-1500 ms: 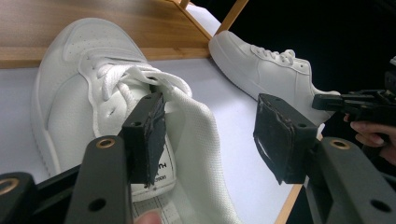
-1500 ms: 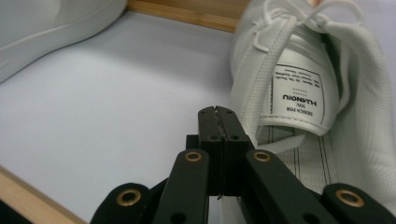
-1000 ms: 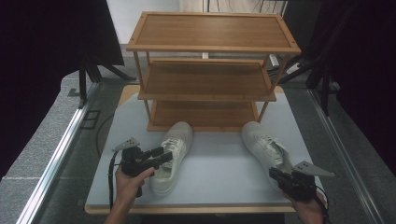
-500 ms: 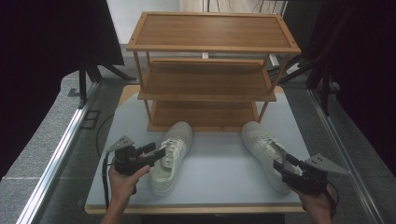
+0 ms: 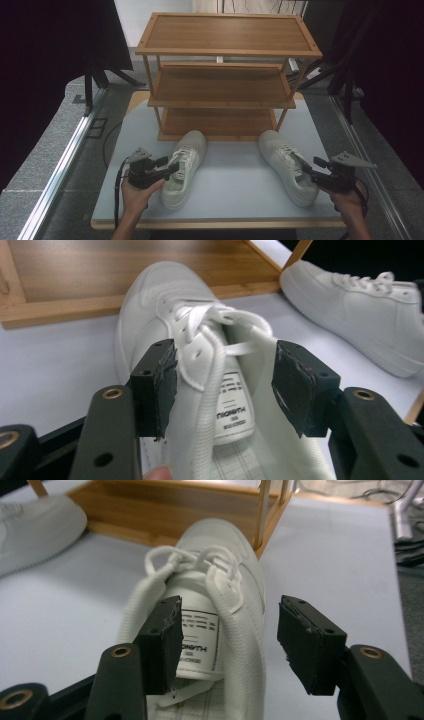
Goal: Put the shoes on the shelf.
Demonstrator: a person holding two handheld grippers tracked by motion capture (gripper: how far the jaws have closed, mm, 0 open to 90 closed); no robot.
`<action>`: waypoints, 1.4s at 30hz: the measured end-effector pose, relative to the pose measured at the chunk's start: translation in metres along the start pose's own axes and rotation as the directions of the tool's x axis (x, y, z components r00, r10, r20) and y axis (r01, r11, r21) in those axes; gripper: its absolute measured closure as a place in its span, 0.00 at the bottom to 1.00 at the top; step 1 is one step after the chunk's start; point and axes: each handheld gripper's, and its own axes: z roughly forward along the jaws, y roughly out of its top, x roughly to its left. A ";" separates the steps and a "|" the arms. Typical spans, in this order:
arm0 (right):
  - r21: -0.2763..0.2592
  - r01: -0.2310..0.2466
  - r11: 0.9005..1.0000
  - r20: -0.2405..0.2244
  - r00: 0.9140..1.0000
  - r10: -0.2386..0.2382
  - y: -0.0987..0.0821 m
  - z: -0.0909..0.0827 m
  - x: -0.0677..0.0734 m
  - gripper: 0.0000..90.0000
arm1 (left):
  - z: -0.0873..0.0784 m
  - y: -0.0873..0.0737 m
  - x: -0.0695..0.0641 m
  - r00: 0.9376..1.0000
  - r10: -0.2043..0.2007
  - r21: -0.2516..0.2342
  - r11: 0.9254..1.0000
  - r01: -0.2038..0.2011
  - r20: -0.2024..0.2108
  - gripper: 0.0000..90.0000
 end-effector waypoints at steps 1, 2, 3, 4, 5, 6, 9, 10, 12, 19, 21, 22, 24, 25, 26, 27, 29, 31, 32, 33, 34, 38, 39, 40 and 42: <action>0.002 -0.008 1.000 -0.036 0.999 0.008 0.001 0.001 -0.004 0.47 | 0.001 0.000 0.000 1.000 0.004 0.007 1.000 -0.004 -0.009 0.49; -0.006 -0.014 1.000 -0.053 0.998 0.014 0.002 0.002 -0.006 0.48 | 0.003 -0.001 0.000 1.000 0.005 0.011 1.000 -0.005 -0.017 0.49; -0.009 -0.011 1.000 -0.056 0.998 0.010 0.003 0.003 -0.009 0.48 | 0.007 0.000 0.000 0.999 0.003 0.029 1.000 -0.001 -0.040 0.49; -0.009 -0.011 1.000 -0.056 0.998 0.010 0.003 0.003 -0.009 0.48 | 0.007 0.000 0.000 0.999 0.003 0.029 1.000 -0.001 -0.040 0.49; -0.001 -0.014 1.000 -0.059 0.998 0.014 0.004 0.003 -0.012 0.48 | 0.010 0.000 0.000 0.999 0.003 0.038 0.999 -0.001 -0.046 0.49; 0.005 -0.007 1.000 -0.053 0.999 0.007 0.005 0.005 -0.015 0.49 | 0.014 0.001 0.000 0.999 0.000 0.048 0.999 0.002 -0.047 0.49; 0.033 0.005 0.999 -0.067 0.998 -0.003 0.007 0.012 -0.021 0.48 | 0.022 0.002 0.002 0.997 0.007 0.076 0.997 -0.001 -0.081 0.50; 0.035 0.007 0.999 -0.087 0.996 -0.004 0.008 0.015 -0.022 0.49 | 0.024 0.002 0.002 0.996 0.009 0.081 0.997 -0.002 -0.087 0.51; 0.052 0.019 0.998 -0.092 0.996 -0.014 0.010 0.026 -0.022 0.50 | 0.030 0.002 0.005 0.991 0.026 0.101 0.995 -0.013 -0.134 0.53; 0.116 0.062 0.991 -0.075 0.996 -0.054 0.009 0.051 -0.017 0.59 | 0.036 0.002 0.007 0.989 -0.001 0.095 0.995 0.016 -0.150 0.64; 0.101 0.042 0.994 -0.068 0.997 -0.035 0.008 0.056 -0.021 0.65 | 0.038 0.003 0.007 0.987 0.000 0.097 0.995 0.016 -0.162 0.67; 0.091 0.031 0.995 -0.067 0.997 -0.025 0.007 0.057 -0.022 0.67 | 0.038 0.003 0.007 0.986 0.000 0.100 0.995 0.017 -0.168 0.68; 0.079 0.015 0.997 -0.059 0.998 -0.011 0.004 0.057 -0.023 0.73 | 0.038 0.003 0.006 0.984 0.006 0.103 0.995 0.012 -0.176 0.72; 0.076 0.011 0.997 -0.053 0.999 -0.007 0.003 0.057 -0.024 0.76 | 0.039 0.003 0.005 0.982 0.021 0.106 0.994 -0.001 -0.189 0.75; 0.071 -0.001 0.997 -0.046 0.999 0.004 0.002 0.057 -0.025 0.78 | 0.039 0.002 0.003 0.975 0.041 0.112 0.994 -0.017 -0.218 0.78; 0.071 -0.001 0.997 -0.046 0.999 0.004 0.002 0.057 -0.025 0.78 | 0.039 0.002 0.003 0.975 0.041 0.112 0.994 -0.017 -0.218 0.80; 0.067 -0.022 0.998 -0.047 0.999 0.025 0.001 0.056 -0.028 0.82 | 0.040 0.002 0.001 0.968 0.054 0.114 0.993 -0.027 -0.244 0.83; 0.060 -0.040 0.997 -0.046 0.998 0.043 0.000 0.056 -0.029 0.85 | 0.041 0.001 -0.001 0.962 0.066 0.115 0.993 -0.037 -0.264 0.85; 0.056 -0.044 0.997 -0.037 0.998 0.046 0.000 0.057 -0.028 0.87 | 0.041 0.001 -0.001 0.961 0.064 0.107 0.994 -0.036 -0.268 0.87; 0.056 -0.044 0.997 -0.037 0.998 0.046 0.000 0.057 -0.028 0.87 | 0.041 0.001 -0.001 0.961 0.064 0.107 0.994 -0.036 -0.268 0.88; 0.061 -0.039 0.997 -0.034 0.999 0.041 0.000 0.057 -0.027 0.88 | 0.041 0.000 -0.001 0.962 0.059 0.102 0.994 -0.033 -0.268 0.88; 0.064 -0.017 0.998 -0.008 1.000 0.018 0.003 0.056 -0.021 0.91 | 0.039 0.002 0.000 0.962 0.060 0.098 0.995 -0.035 -0.265 0.91; 0.064 -0.017 0.998 -0.008 1.000 0.018 0.003 0.056 -0.021 0.91 | 0.038 0.001 0.001 0.965 0.054 0.091 0.995 -0.032 -0.258 0.91; 0.059 -0.019 0.998 -0.007 1.000 0.019 0.003 0.056 -0.021 0.91 | 0.037 0.000 0.002 0.968 0.047 0.082 0.996 -0.027 -0.248 0.91; 0.048 -0.045 0.998 -0.013 0.999 0.046 0.002 0.055 -0.022 0.92 | 0.036 0.000 0.005 0.971 0.037 0.073 0.997 -0.021 -0.234 0.92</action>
